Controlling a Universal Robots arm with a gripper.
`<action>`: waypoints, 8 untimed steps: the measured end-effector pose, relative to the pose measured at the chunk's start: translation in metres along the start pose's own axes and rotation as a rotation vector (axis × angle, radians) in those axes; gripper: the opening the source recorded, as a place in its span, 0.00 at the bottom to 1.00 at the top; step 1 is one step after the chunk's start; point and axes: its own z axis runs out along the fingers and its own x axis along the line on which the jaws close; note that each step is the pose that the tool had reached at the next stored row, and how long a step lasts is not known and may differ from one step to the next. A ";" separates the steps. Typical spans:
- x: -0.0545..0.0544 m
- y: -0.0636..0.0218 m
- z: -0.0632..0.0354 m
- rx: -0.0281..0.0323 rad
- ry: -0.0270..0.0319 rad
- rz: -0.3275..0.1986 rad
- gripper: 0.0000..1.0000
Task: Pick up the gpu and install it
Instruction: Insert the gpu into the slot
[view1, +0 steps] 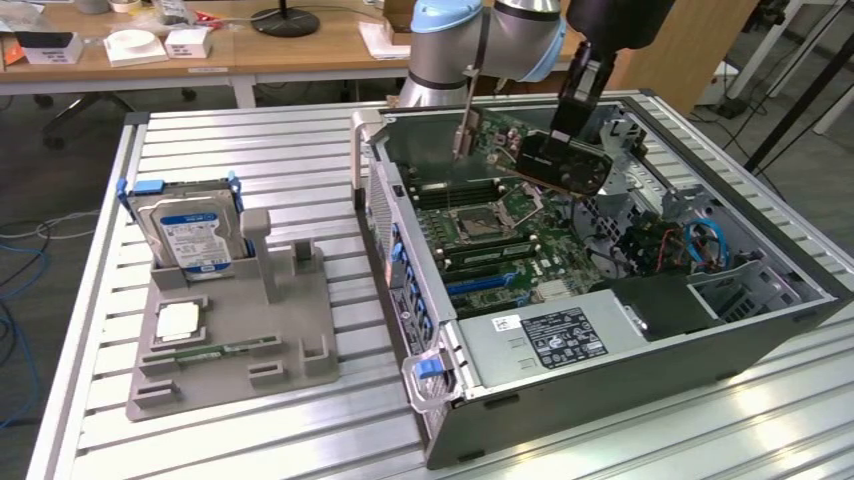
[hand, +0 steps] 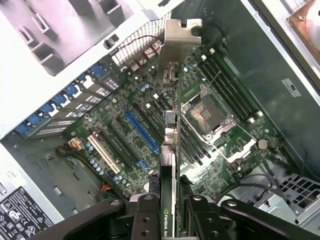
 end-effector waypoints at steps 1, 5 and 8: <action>0.000 0.0000 0.0000 -0.0001 0.0003 -0.007 0.26; 0.000 0.0000 0.0000 -0.0006 0.0017 -0.034 0.26; 0.000 0.0001 0.0000 -0.0011 0.0026 -0.053 0.26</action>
